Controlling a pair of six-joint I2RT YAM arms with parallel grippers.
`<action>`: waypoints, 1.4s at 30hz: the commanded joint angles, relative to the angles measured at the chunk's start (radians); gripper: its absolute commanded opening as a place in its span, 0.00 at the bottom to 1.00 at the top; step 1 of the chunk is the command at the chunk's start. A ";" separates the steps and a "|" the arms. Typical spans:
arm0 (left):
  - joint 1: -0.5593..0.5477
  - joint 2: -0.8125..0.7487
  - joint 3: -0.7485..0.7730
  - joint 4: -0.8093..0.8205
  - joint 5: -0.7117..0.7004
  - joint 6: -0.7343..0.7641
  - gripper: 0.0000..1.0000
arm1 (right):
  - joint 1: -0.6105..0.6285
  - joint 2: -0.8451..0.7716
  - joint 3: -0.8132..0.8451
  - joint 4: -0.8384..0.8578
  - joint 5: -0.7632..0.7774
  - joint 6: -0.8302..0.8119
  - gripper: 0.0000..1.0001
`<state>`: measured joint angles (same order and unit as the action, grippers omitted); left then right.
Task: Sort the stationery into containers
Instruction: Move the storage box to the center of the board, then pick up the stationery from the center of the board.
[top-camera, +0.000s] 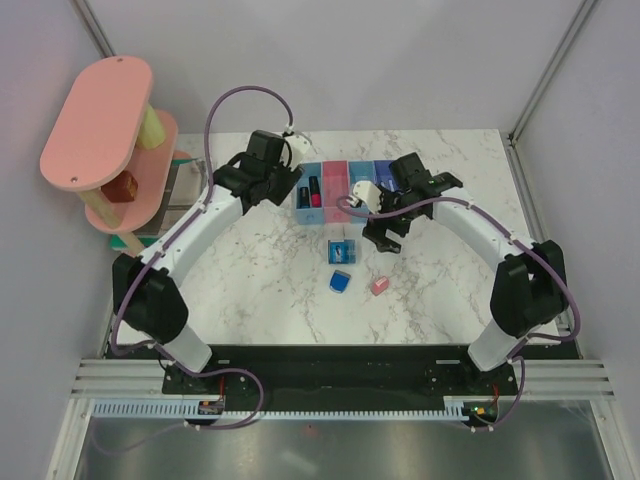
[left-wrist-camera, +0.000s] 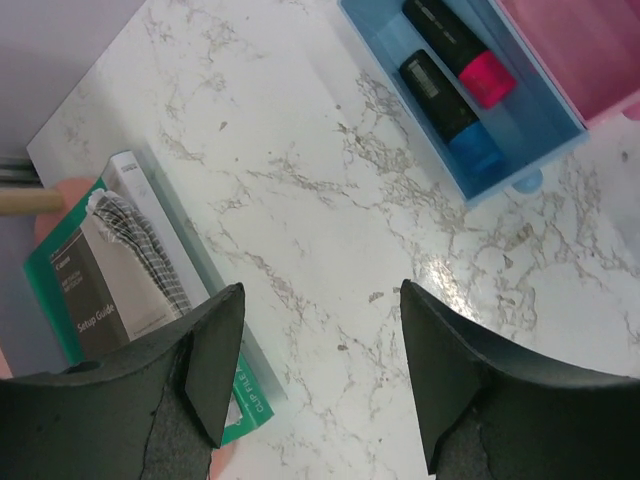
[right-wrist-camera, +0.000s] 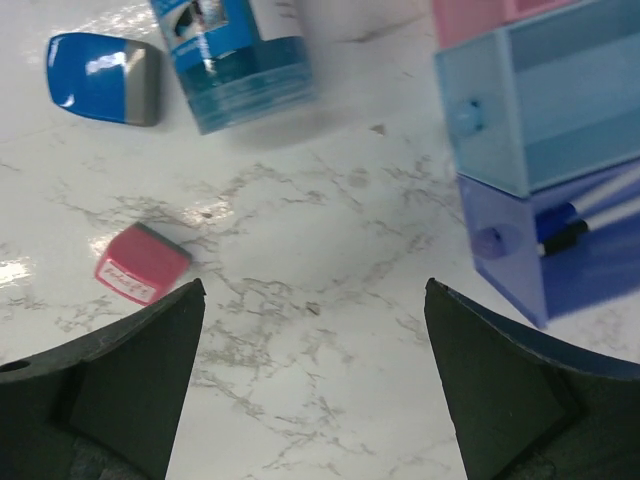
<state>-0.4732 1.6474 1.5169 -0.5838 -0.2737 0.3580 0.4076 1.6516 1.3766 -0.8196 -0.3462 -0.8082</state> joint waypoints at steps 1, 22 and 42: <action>-0.004 -0.122 -0.064 -0.056 0.073 0.053 0.70 | 0.042 0.036 -0.030 0.032 -0.151 -0.020 0.98; 0.016 -0.348 -0.265 -0.163 0.067 0.165 0.71 | 0.137 0.229 -0.027 0.229 -0.168 0.021 0.98; 0.027 -0.350 -0.245 -0.172 0.070 0.147 0.72 | 0.145 0.257 -0.056 0.281 -0.128 0.037 0.77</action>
<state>-0.4507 1.3262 1.2438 -0.7555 -0.2066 0.4911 0.5480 1.9121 1.3224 -0.5709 -0.4648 -0.7765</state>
